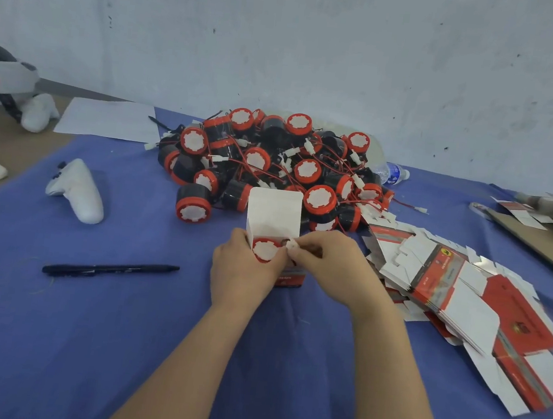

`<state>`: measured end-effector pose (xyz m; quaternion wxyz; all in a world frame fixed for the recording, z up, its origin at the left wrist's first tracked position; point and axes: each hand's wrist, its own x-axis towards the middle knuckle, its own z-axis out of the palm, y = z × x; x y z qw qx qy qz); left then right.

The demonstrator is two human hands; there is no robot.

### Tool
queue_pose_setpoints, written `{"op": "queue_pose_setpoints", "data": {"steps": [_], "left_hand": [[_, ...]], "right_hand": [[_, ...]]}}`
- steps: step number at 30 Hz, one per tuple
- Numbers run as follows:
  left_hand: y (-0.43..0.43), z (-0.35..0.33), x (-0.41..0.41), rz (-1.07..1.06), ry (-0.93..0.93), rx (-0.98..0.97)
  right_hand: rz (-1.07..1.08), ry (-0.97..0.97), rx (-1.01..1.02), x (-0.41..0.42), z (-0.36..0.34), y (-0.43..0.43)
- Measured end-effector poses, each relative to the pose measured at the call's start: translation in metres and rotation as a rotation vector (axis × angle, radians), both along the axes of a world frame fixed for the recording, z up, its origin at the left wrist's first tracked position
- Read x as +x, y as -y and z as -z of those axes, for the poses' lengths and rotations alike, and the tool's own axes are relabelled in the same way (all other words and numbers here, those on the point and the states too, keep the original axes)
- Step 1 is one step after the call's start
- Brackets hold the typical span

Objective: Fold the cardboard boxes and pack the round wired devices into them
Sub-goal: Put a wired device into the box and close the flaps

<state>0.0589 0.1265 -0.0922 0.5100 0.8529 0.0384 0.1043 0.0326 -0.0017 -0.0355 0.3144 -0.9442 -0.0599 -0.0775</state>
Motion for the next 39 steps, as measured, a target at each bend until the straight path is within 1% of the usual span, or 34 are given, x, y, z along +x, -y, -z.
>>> {"op": "queue_pose_setpoints", "data": {"steps": [2, 4, 7, 10, 16, 20, 22, 29, 35, 37, 39], "left_hand": [[0.0, 0.0, 0.0, 0.006, -0.002, 0.0], [0.0, 0.0, 0.0, 0.004, -0.002, 0.002], [0.001, 0.0, 0.0, -0.005, 0.001, 0.012], [0.002, 0.0, 0.0, -0.016, 0.016, 0.018], [0.002, 0.001, 0.0, -0.027, 0.009, 0.036], [0.002, 0.003, 0.0, -0.026, 0.02, 0.046], [0.003, 0.003, 0.001, -0.026, 0.03, 0.05], [0.004, 0.003, 0.0, -0.026, 0.023, 0.087], [0.002, 0.001, 0.0, 0.009, 0.04, 0.072], [0.001, 0.0, -0.001, 0.012, 0.033, 0.093], [0.002, 0.001, -0.002, -0.007, 0.027, 0.171]], "right_hand": [[0.081, 0.106, -0.044, 0.002, 0.001, -0.003], [0.157, 0.158, -0.024, 0.004, 0.003, -0.005], [0.274, 0.176, 0.005, 0.009, 0.008, -0.011], [0.351, 0.149, 0.029, 0.011, 0.011, -0.015], [0.337, 0.149, -0.137, 0.013, 0.016, -0.026], [0.317, 0.126, -0.348, 0.015, 0.014, -0.027], [0.307, 0.095, -0.407, 0.014, 0.012, -0.025], [0.349, 0.052, -0.415, 0.017, 0.013, -0.036], [0.268, -0.024, -0.455, 0.015, 0.009, -0.03], [0.244, -0.066, -0.44, 0.015, 0.008, -0.027], [0.255, -0.084, -0.402, 0.017, 0.007, -0.028]]}}
